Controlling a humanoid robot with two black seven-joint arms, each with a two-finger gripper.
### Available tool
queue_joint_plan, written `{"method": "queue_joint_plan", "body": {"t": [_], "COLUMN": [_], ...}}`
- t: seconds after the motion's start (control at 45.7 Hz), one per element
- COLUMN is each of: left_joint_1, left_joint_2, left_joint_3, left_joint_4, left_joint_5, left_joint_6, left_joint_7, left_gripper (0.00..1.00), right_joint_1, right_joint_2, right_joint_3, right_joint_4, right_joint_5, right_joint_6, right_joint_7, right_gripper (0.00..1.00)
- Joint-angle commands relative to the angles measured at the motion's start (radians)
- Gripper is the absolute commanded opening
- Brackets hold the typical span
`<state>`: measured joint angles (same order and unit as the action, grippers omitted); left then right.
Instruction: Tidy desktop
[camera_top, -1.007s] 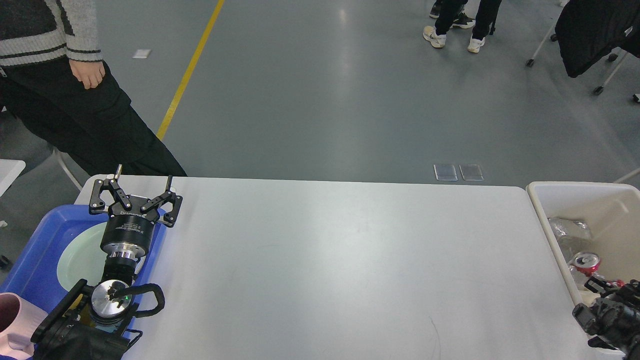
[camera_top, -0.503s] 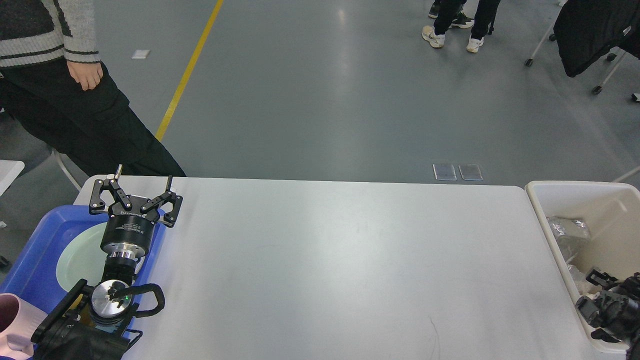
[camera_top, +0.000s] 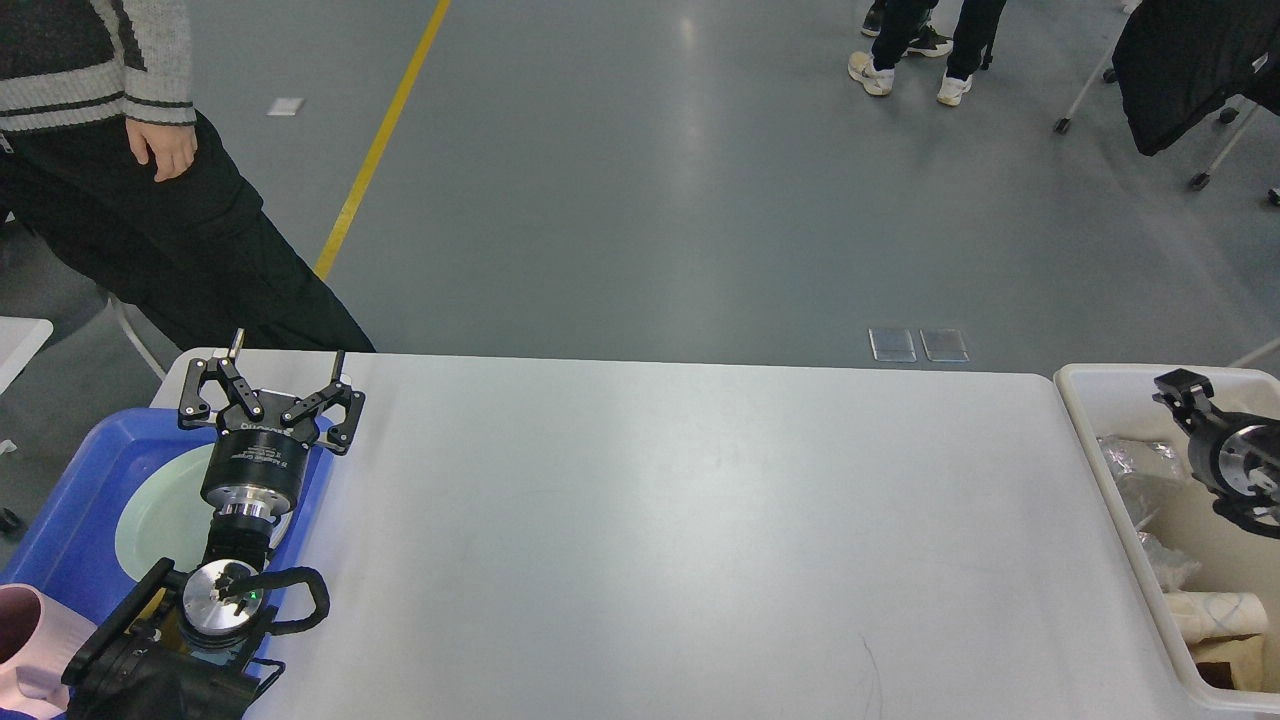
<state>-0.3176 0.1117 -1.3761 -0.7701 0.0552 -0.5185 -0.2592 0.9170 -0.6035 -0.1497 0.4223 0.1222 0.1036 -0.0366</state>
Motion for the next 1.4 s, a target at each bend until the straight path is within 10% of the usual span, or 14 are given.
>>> {"method": "queue_joint_plan", "body": {"t": [0.0,0.35,0.7,1.072,1.379], "left_joint_1": [0.002,0.002,0.002,0.002,0.002], "left_joint_2": [0.000,0.000,0.000,0.000,0.000], "left_joint_3": [0.000,0.000,0.000,0.003,0.000], "left_joint_4": [0.000,0.000,0.000,0.000,0.000], "left_joint_5": [0.000,0.000,0.000,0.000,0.000], "left_joint_6": [0.000,0.000,0.000,0.000,0.000], "left_joint_7": [0.000,-0.002,0.000,0.000,0.000], "left_gripper": [0.96,0.96,0.96,0.96,0.96], "right_joint_1": [-0.041,-0.340,-0.564,-0.576,-0.606], "right_joint_2": [-0.002,0.117,0.295,0.284,0.284], "right_joint_3": [0.375,1.067,1.257,1.315,1.339], "right_joint_4": [0.090,0.276,0.354,0.464,0.474], "right_joint_5": [-0.001,-0.021,-0.283,-0.285,-0.285], "right_joint_6": [0.005,0.113,0.120,0.041,0.022], "right_joint_7": [0.012,0.043,0.440,0.325,0.385], "right_gripper": [1.00,1.00,1.00,1.00,1.00]}}
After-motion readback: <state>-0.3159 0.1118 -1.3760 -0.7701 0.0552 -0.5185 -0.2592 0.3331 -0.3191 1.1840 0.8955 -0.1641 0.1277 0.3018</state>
